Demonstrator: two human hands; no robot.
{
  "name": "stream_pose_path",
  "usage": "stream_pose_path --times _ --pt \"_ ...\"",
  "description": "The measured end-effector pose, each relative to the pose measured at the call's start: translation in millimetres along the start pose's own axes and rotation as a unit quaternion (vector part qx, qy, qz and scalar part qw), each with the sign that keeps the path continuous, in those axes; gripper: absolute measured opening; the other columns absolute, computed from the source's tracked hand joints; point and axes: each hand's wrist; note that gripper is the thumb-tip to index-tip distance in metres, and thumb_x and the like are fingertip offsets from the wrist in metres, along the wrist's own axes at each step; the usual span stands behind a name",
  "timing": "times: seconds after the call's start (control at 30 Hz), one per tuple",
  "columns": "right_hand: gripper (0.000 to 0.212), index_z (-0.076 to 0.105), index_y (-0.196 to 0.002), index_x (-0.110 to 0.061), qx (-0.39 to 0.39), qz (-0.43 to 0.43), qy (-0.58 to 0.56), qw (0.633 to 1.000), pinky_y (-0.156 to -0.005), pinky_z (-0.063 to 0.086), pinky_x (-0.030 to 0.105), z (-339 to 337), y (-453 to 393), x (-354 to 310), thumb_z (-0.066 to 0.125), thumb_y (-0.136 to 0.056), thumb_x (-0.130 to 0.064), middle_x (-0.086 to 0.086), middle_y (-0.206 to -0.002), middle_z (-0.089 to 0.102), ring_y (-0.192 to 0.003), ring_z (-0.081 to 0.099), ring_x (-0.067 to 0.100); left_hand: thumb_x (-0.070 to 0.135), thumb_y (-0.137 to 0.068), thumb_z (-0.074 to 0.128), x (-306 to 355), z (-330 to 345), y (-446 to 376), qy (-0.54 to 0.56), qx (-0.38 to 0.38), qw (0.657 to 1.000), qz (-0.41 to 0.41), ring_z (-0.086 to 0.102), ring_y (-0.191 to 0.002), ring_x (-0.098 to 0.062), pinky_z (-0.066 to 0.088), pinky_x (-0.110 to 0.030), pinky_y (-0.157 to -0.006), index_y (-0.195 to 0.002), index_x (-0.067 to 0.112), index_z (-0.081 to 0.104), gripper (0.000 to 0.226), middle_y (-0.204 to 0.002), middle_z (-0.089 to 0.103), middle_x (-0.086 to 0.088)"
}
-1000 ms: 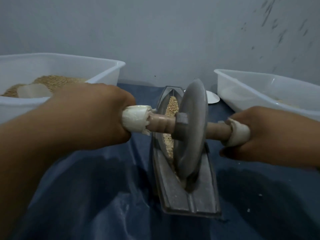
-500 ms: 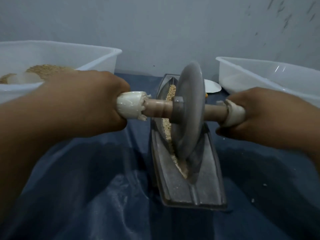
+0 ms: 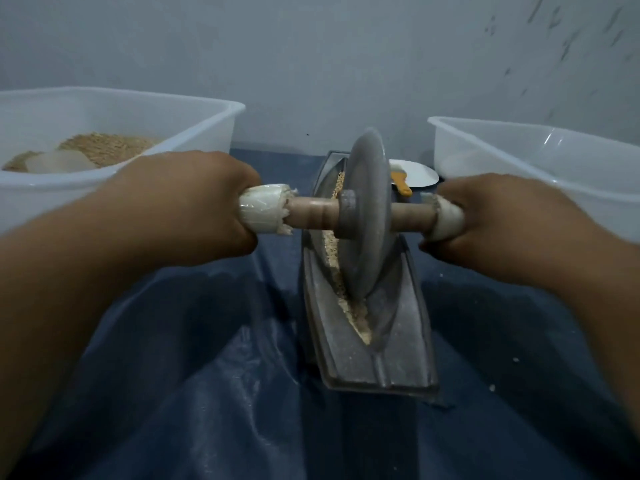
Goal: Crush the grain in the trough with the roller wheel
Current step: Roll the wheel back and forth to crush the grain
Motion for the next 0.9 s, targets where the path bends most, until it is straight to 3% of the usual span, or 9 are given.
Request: stream_pose_path --times 0.1,0.23,0.33,0.43,0.53,0.63,0.77,0.83,0.9 --pt "0.022 0.056 -0.074 -0.032 -0.021 -0.033 -0.022 0.999 -0.057 0.047 0.032 2.3 3.1 -5.2 0.07 -0.065 -0.047 -0.009 -0.066 0.062 -0.061 0.057 0.007 0.038 -0.055 0.071 -2.3 -9.2 5.3 0.011 -0.052 0.999 -0.008 0.055 -0.055 -0.004 0.047 -0.027 -0.056 -0.077 0.039 0.058 0.025 -0.063 0.06 0.013" --pt "0.034 0.058 -0.082 -0.044 -0.071 -0.019 -0.057 0.996 -0.05 0.044 0.03 -14.7 14.3 -0.5 0.066 -0.051 -0.056 -0.024 -0.065 0.061 -0.06 0.058 -0.002 0.05 -0.047 0.06 -1.8 -18.7 12.6 0.026 -0.06 0.998 0.012 0.056 -0.053 -0.003 0.052 -0.031 -0.054 -0.081 0.044 0.059 0.035 -0.075 0.058 0.033" --pt "0.026 0.058 -0.076 -0.035 -0.016 -0.016 -0.054 0.998 -0.055 0.042 0.03 0.7 1.8 -7.0 0.069 -0.06 -0.053 -0.013 -0.067 0.062 -0.061 0.057 0.008 0.043 -0.06 0.068 4.4 -10.8 5.4 0.012 -0.019 1.0 -0.003 0.051 -0.058 0.001 0.042 -0.026 -0.055 -0.073 0.04 0.057 0.017 -0.064 0.059 0.013" --pt "0.021 0.056 -0.075 -0.029 0.031 -0.007 -0.003 1.0 -0.06 0.046 0.031 9.4 -6.6 -7.4 0.07 -0.073 -0.044 -0.008 -0.072 0.062 -0.072 0.059 0.019 0.032 -0.064 0.072 4.8 -5.0 0.8 0.027 -0.045 0.999 -0.015 0.055 -0.062 -0.004 0.044 -0.027 -0.059 -0.07 0.033 0.057 0.017 -0.064 0.058 0.012" --pt "0.027 0.057 -0.078 -0.041 -0.039 -0.022 -0.032 0.998 -0.055 0.046 0.03 -2.8 0.8 2.0 0.067 -0.057 -0.053 -0.015 -0.067 0.062 -0.06 0.058 0.005 0.041 -0.056 0.07 -1.0 -15.6 8.6 0.035 -0.091 0.995 -0.015 0.057 -0.057 -0.002 0.049 -0.025 -0.058 -0.079 0.042 0.059 0.025 -0.068 0.062 0.02" --pt "0.04 0.059 -0.083 -0.045 -0.078 -0.028 -0.072 0.994 -0.05 0.046 0.028 -8.2 9.9 5.9 0.061 -0.047 -0.062 -0.025 -0.066 0.062 -0.06 0.059 -0.004 0.052 -0.049 0.06 -2.8 -19.4 14.3 0.02 -0.07 0.997 0.004 0.057 -0.057 -0.001 0.046 -0.024 -0.052 -0.083 0.053 0.055 0.035 -0.072 0.059 0.033" --pt "0.02 0.059 -0.077 -0.033 0.028 0.004 -0.05 0.998 -0.054 0.038 0.029 14.9 -13.4 0.8 0.068 -0.069 -0.049 -0.009 -0.069 0.063 -0.065 0.058 0.011 0.04 -0.065 0.065 5.8 -6.9 0.1 -0.03 0.018 0.999 -0.01 0.046 -0.058 -0.006 0.031 -0.022 -0.051 -0.068 0.036 0.051 0.015 -0.062 0.053 0.013" --pt "0.016 0.06 -0.081 -0.029 0.062 0.002 -0.008 0.998 -0.059 0.041 0.031 22.2 -19.8 -1.0 0.065 -0.079 -0.044 -0.007 -0.077 0.064 -0.074 0.058 0.022 0.036 -0.07 0.067 8.0 -2.1 -5.0 -0.035 0.011 0.999 -0.012 0.049 -0.063 -0.013 0.031 -0.026 -0.054 -0.066 0.034 0.048 0.02 -0.065 0.052 0.014" --pt "0.018 0.059 -0.078 -0.03 0.031 -0.01 0.004 0.999 -0.057 0.042 0.029 16.6 -14.9 -0.5 0.069 -0.074 -0.044 -0.008 -0.073 0.063 -0.069 0.058 0.016 0.035 -0.067 0.069 5.2 -4.6 -2.5 -0.022 -0.029 0.999 -0.011 0.053 -0.065 -0.01 0.035 -0.026 -0.056 -0.068 0.034 0.051 0.018 -0.066 0.055 0.013"
Point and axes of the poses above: each hand's wrist, its own y-axis away from the middle knuckle, its own z-axis out of the palm, x = y × z
